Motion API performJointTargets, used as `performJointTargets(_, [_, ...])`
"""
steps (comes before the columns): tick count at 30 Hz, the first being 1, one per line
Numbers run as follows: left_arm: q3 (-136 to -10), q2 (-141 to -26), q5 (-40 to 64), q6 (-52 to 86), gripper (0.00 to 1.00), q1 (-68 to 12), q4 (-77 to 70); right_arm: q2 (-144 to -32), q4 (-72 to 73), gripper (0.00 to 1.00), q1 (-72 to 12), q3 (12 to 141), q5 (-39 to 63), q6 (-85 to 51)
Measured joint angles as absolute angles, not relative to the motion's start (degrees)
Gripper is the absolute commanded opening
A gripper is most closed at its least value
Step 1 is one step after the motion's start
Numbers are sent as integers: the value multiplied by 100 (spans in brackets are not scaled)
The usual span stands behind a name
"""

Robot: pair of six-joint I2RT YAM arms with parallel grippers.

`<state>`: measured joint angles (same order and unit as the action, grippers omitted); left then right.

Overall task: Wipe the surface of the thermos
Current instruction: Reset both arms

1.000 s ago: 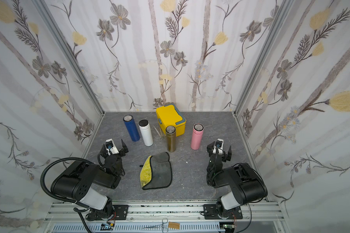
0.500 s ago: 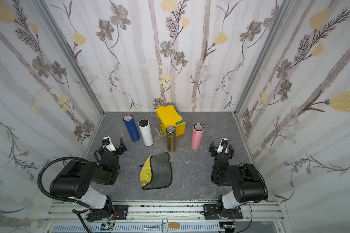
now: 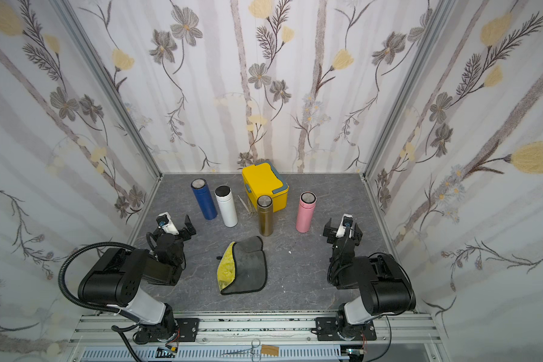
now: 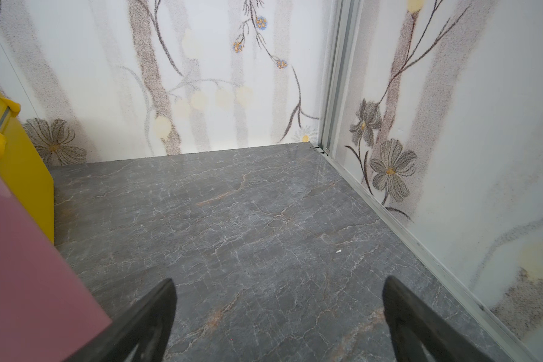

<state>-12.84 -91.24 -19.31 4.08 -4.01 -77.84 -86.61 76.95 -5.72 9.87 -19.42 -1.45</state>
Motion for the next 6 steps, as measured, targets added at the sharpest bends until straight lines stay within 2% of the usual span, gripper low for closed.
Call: performJointTargets(6, [-1282, -9124, -1968, 434, 100, -401, -7784, -8678, 7688, 100, -572, 1020, -1925, -145])
